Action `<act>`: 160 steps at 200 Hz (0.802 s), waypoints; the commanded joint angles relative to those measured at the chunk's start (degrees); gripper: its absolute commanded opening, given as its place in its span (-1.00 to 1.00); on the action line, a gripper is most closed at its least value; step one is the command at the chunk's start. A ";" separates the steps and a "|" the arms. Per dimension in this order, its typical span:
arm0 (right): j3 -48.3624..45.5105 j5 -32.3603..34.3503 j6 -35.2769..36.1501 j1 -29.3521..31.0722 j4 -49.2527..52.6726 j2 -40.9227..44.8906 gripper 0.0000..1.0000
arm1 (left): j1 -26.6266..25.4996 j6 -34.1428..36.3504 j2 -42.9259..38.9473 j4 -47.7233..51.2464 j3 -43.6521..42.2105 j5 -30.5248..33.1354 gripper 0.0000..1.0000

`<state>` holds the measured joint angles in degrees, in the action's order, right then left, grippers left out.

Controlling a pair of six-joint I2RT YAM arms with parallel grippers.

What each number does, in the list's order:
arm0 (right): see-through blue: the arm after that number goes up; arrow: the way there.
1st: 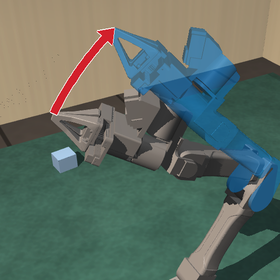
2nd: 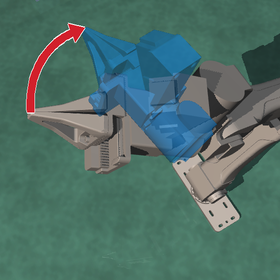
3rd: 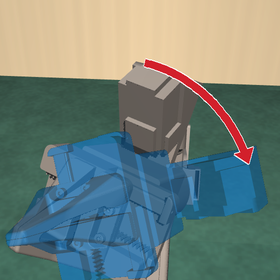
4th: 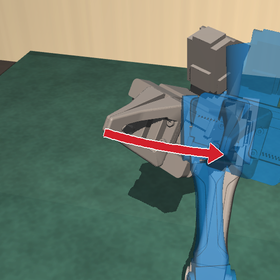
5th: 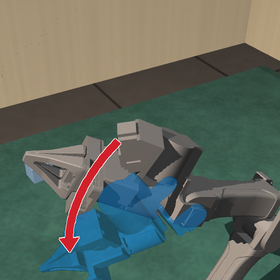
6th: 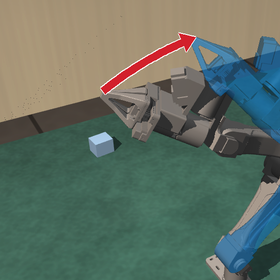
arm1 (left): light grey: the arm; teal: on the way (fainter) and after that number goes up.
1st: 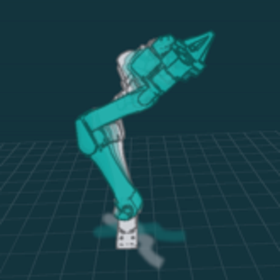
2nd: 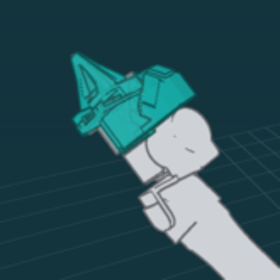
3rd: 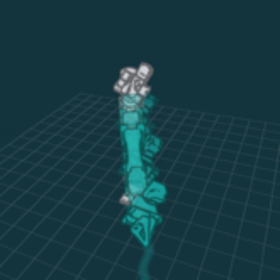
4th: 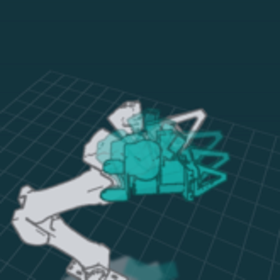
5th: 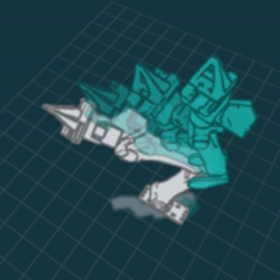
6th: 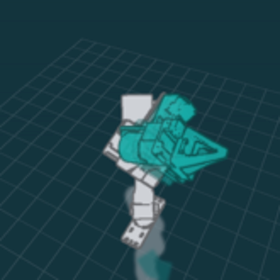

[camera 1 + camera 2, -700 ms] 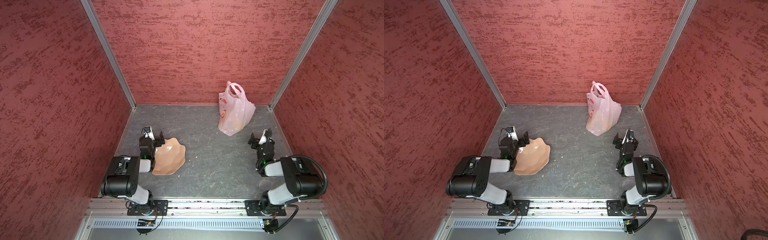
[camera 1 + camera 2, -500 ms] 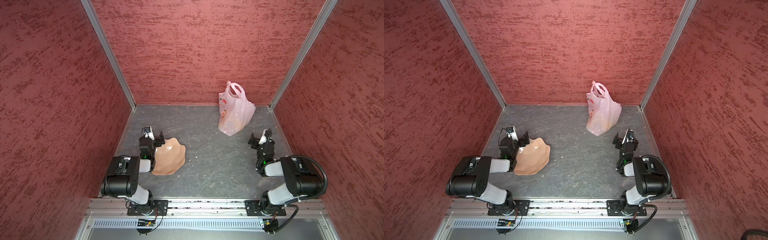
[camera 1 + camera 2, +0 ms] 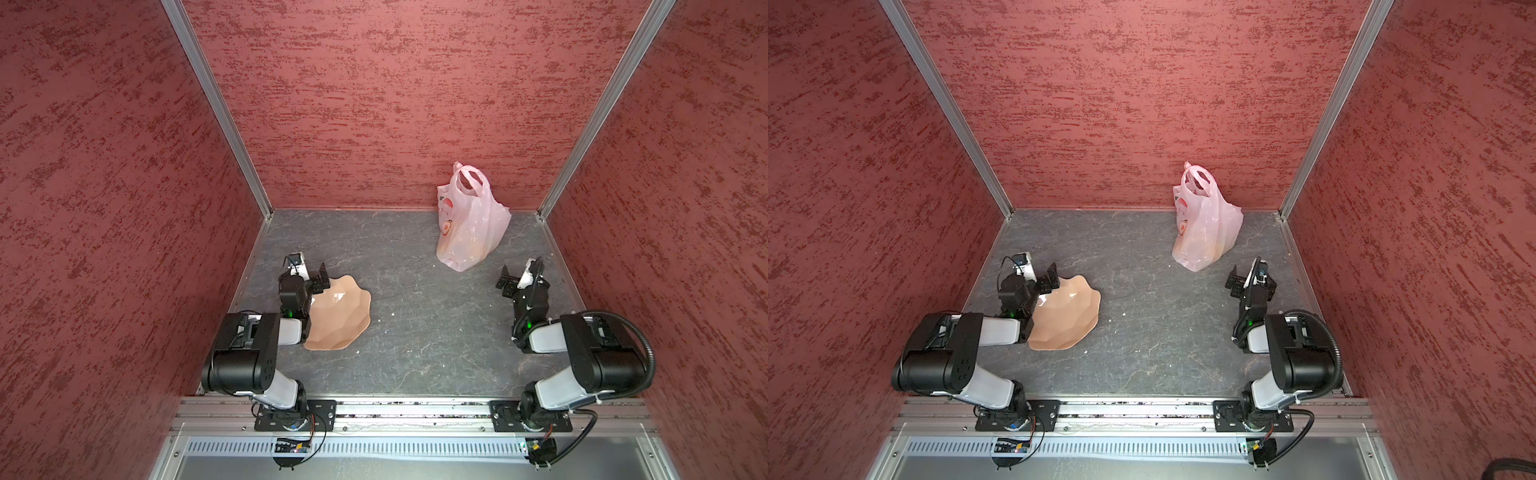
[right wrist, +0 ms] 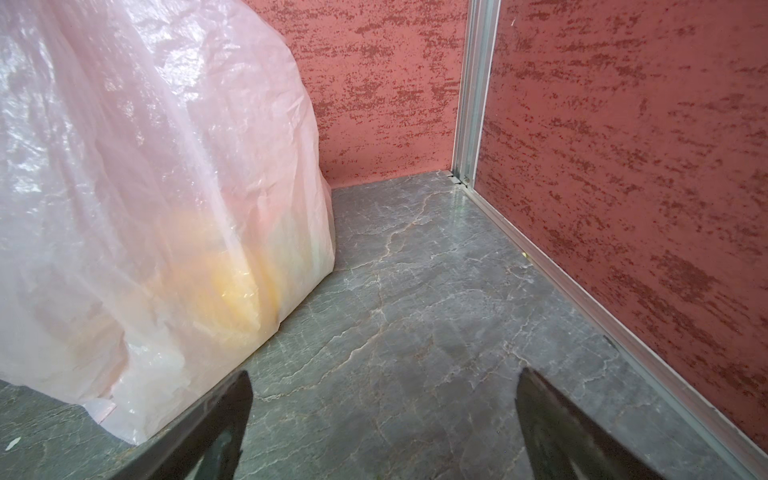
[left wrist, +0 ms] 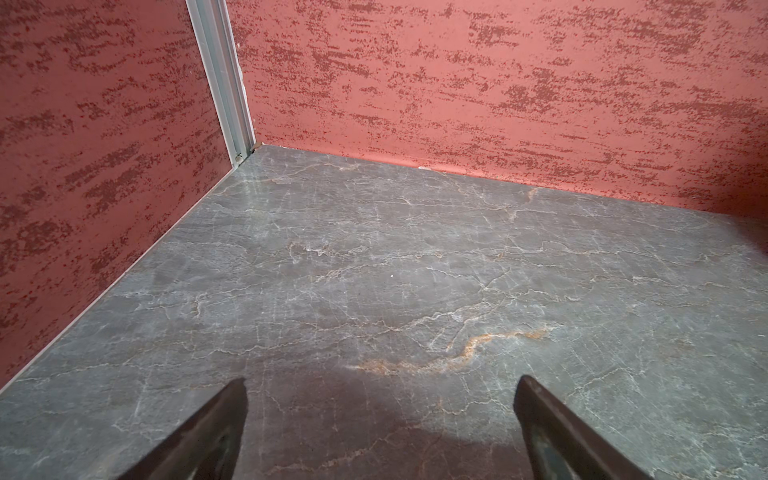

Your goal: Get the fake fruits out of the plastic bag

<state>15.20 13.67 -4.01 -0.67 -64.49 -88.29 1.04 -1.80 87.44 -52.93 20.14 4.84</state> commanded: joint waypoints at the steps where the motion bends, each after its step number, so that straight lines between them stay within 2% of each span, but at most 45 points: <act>1: 0.55 -0.91 1.03 -0.39 -2.18 -0.24 0.98 | -0.31 0.67 0.54 0.12 0.78 0.39 0.99; 117: 0.42 -0.99 0.94 -0.39 -2.26 -0.20 0.98 | -0.24 0.53 0.30 -0.09 0.70 0.34 0.99; 140: 1.28 -1.38 1.22 -0.41 0.28 1.40 0.98 | -0.32 0.11 -3.37 6.48 2.62 1.63 0.99; 160: 4.83 1.32 0.71 -0.41 11.19 7.03 0.98 | -0.70 0.42 -9.21 15.96 5.30 2.26 0.99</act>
<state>15.62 13.56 -3.99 -0.67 -61.95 -87.13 0.97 -1.83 84.60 -46.44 21.82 5.69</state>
